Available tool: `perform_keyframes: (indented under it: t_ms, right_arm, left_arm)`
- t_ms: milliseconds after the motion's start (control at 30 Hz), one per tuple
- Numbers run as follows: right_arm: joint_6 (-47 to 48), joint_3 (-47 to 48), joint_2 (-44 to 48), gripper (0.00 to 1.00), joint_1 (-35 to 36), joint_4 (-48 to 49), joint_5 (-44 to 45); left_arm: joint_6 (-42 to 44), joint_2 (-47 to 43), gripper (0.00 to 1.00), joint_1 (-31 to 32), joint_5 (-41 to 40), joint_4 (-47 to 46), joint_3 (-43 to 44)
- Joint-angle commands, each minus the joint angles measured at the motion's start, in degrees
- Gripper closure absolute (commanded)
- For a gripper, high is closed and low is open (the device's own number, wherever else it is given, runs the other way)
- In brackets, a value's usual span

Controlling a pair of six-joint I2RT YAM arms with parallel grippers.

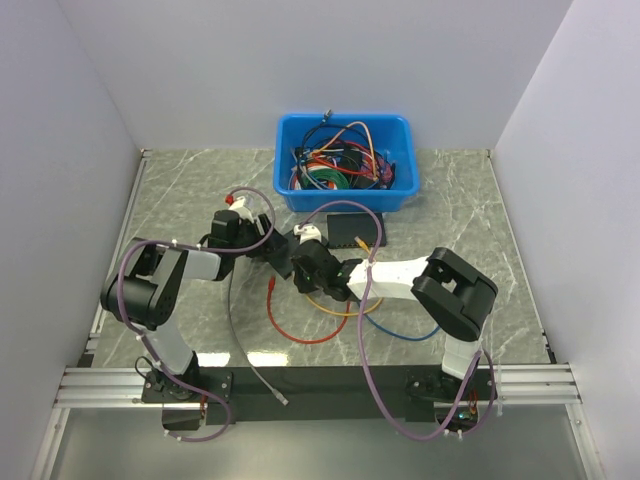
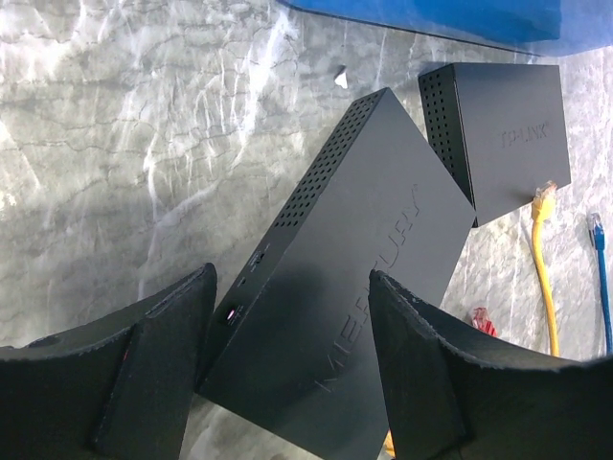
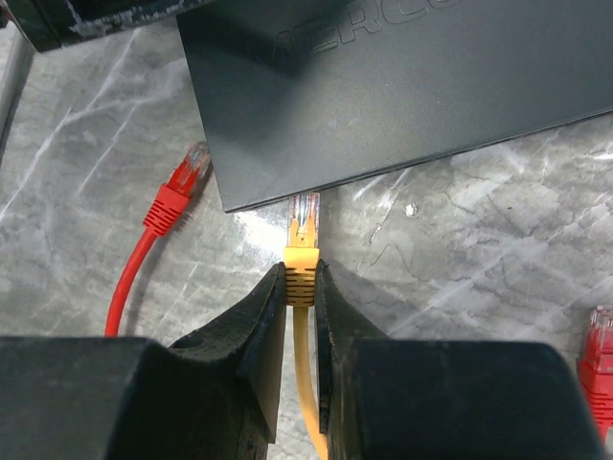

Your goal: Insert the plug into the switch port

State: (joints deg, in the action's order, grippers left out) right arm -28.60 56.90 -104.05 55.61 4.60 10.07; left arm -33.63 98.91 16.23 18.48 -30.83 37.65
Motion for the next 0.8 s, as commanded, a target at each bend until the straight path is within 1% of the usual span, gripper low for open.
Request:
perform_keyframes:
  t_ms: [0,267,433,767]
  right_arm:
    - [1.09,-1.26,2.71,1.00,0.55,8.83,1.80]
    - [3.64,-3.02,0.78,1.00,0.81,14.64,3.82]
    - [6.00,-6.36,3.58,1.00,1.25,19.83,4.87]
    - [11.19,-4.96,3.77,1.00,2.39,18.95,9.01]
  left_arm:
    - [1.28,2.07,0.29,1.00,-0.37,3.14,0.41]
    - [2.16,2.60,0.30,1.70,-0.02,3.41,0.76]
    - [2.43,2.78,0.30,2.32,-0.11,3.58,0.76]
    - [3.04,4.36,0.30,3.81,-1.60,4.81,1.99]
